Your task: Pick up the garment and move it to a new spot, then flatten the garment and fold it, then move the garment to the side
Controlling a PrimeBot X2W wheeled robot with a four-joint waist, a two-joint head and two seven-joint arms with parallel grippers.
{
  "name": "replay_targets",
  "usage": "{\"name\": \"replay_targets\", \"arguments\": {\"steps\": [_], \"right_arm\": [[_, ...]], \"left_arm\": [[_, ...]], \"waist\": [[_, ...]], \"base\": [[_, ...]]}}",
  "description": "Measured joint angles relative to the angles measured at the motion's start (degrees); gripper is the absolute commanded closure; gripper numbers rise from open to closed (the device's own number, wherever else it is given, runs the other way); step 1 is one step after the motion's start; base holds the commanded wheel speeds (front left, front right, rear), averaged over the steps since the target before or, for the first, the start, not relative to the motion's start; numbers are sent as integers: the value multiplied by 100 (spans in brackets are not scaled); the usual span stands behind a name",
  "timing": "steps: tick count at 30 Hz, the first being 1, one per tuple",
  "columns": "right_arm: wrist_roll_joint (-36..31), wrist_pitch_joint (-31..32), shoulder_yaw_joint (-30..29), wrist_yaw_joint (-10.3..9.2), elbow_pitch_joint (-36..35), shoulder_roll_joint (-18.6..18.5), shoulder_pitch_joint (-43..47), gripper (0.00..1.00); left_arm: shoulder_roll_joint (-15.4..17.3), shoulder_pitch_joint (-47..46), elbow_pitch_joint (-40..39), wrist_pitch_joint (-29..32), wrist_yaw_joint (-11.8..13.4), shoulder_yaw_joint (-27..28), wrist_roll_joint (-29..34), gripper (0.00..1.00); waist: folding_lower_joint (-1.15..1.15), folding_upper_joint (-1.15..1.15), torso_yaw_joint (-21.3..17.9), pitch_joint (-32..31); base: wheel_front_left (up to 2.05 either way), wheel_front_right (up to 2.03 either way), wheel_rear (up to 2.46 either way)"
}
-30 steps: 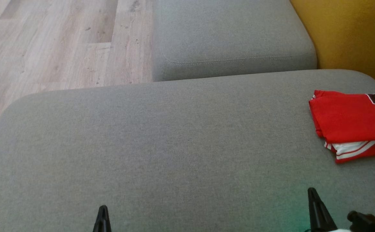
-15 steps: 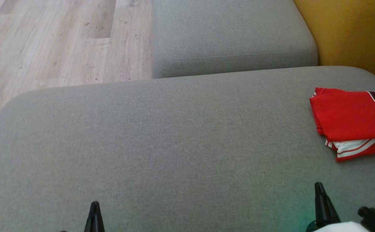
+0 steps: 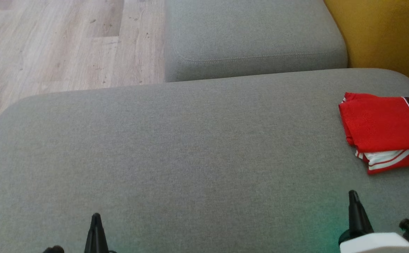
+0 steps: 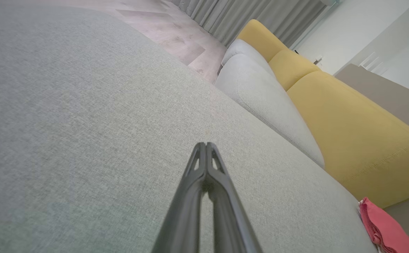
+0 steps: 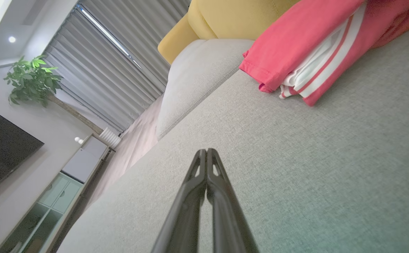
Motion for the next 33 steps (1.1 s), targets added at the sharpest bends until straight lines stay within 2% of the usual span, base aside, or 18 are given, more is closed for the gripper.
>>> {"name": "replay_targets", "arguments": {"steps": [33], "right_arm": [[2285, 525, -292, 0, 41, -7, -561, 100]], "left_arm": [[5, -673, 276, 510, -398, 457, -2232, 100]], "waist": [[-1, 0, -16, 212]], "base": [[0, 0, 0]]}}
